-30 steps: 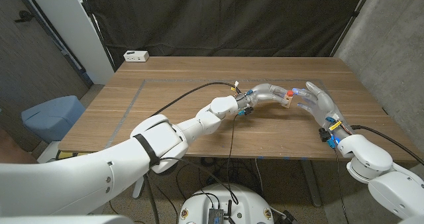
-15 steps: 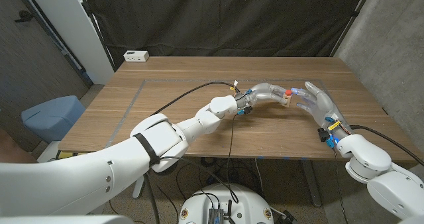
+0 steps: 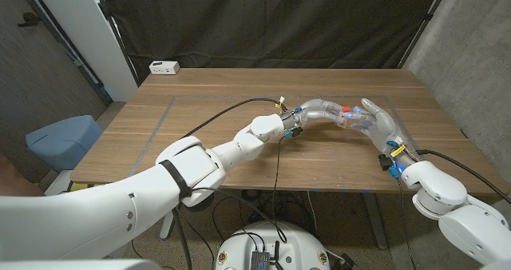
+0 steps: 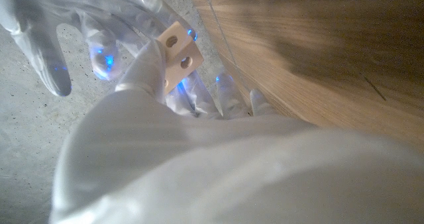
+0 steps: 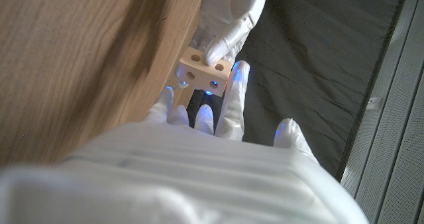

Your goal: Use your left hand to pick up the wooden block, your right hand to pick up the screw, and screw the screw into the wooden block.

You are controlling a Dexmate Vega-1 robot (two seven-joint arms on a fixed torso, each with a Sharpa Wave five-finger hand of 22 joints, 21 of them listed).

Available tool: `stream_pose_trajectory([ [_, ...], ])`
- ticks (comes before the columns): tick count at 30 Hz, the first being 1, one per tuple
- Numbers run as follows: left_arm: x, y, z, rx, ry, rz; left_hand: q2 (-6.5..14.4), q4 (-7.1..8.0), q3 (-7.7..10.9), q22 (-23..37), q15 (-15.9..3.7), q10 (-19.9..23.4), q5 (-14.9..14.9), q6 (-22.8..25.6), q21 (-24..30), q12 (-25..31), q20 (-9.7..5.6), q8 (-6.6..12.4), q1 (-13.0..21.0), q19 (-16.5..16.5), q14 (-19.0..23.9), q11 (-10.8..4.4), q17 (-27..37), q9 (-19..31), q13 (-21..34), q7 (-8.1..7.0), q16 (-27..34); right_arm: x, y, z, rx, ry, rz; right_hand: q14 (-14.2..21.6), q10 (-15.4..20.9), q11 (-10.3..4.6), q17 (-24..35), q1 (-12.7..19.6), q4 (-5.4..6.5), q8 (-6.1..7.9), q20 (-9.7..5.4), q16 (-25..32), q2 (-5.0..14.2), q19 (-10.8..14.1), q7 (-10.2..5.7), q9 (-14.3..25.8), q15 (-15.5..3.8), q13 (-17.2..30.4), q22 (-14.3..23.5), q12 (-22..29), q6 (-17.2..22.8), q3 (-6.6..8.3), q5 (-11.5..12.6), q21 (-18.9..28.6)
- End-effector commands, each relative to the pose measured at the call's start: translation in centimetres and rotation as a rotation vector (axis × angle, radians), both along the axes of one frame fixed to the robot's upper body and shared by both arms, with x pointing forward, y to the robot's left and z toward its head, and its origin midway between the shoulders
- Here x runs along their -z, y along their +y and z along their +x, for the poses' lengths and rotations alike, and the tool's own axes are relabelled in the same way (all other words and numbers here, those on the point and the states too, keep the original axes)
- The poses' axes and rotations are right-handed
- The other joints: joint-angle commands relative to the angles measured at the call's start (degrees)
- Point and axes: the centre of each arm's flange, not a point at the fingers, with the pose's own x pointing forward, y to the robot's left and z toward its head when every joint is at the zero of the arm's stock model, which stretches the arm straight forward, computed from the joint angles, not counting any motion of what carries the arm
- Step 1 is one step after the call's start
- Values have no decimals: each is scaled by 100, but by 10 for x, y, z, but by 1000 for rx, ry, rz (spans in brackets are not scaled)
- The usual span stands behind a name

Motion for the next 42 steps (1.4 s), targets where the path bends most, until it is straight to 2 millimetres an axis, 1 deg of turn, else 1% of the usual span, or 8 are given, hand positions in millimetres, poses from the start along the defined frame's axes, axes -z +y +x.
stream_pose_trajectory([
  [1,-1,4,3,-6,10,6,516,452,445,25,-291,39,41,418,36,236,19,50,-459,51,49,-12,29,38,23,224,31,-2,3,-2,8,-4,8,57,51,-2,10,42,18,-10,20,20,26,47,30,-3,10,10,17,17,50,49,31,36],
  [12,-2,7,5,-14,12,5,512,449,442,25,-293,39,39,413,37,237,15,48,-456,54,47,-18,31,38,23,237,33,-2,1,-4,34,-6,15,87,69,-1,12,39,20,-36,24,24,24,52,41,-3,19,9,16,1,55,50,29,31],
  [14,-2,8,5,-15,10,4,517,451,443,25,-293,36,39,398,37,236,23,42,-456,54,44,-16,33,38,24,230,32,-3,0,-4,40,-9,17,92,76,-3,12,42,18,-100,25,19,21,54,8,-4,23,9,16,-11,-57,53,28,28],
  [30,-7,23,6,-13,-24,-10,514,452,441,25,-291,37,38,415,36,236,15,50,-458,51,41,-12,34,38,23,228,32,-10,-1,2,68,-31,30,139,29,126,9,73,-6,-352,72,2,-1,102,-107,-2,50,14,16,-88,-522,63,23,26],
  [35,-9,28,6,-11,-33,-16,512,450,441,25,-290,36,38,410,34,235,23,48,-456,47,51,-29,33,38,21,235,35,-13,1,7,72,-39,30,145,-4,104,9,86,-15,-428,71,-6,-7,123,-161,-1,54,16,16,-111,-731,66,22,27],
  [38,-10,31,7,-11,-38,-18,514,451,440,25,-290,32,38,406,34,229,24,46,-456,47,48,-19,36,38,13,238,36,-14,2,10,78,-48,36,149,-59,107,10,99,-25,-478,73,-14,-18,137,-236,0,55,19,16,-135,-930,68,20,25],
  [41,-12,33,7,-12,-43,-20,510,450,442,25,-290,18,38,407,34,225,21,47,-456,47,48,-21,32,38,17,224,33,-16,3,12,89,-57,39,141,-122,79,14,100,-25,-502,52,-21,-21,140,-295,1,51,20,16,-157,-1085,66,18,21],
  [42,-13,34,7,-12,-47,-21,504,445,442,25,-293,22,38,400,35,227,20,44,-453,48,47,-12,30,38,18,223,31,-17,4,13,89,-56,34,134,-127,63,15,100,-25,-496,0,-25,-23,136,-300,1,52,21,17,-157,-1103,65,18,18],
])
